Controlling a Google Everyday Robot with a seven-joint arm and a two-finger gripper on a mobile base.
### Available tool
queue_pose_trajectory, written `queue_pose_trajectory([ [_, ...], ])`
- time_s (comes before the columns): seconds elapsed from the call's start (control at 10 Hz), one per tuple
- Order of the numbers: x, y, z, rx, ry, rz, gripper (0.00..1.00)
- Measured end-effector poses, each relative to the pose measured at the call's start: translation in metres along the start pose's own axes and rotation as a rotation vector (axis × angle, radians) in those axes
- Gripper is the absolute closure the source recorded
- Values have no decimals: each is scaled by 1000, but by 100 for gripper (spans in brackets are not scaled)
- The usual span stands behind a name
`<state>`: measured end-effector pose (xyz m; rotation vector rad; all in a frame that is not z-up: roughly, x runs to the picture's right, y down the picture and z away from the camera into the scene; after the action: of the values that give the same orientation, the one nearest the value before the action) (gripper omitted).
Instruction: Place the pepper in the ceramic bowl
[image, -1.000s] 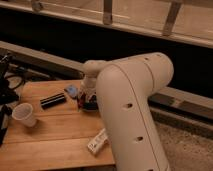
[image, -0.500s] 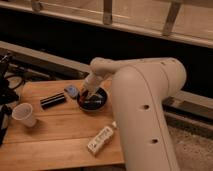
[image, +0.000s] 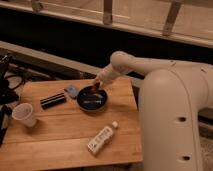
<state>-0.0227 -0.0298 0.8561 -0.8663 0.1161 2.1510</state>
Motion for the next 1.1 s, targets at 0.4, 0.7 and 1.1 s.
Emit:
queue_pose_trajectory([
  [0.4, -10, -21, -5, 16, 32, -19, 98],
  [0.7, 10, 24, 27, 17, 59, -64, 98],
  [1.1, 26, 33, 46, 31, 82, -81, 98],
])
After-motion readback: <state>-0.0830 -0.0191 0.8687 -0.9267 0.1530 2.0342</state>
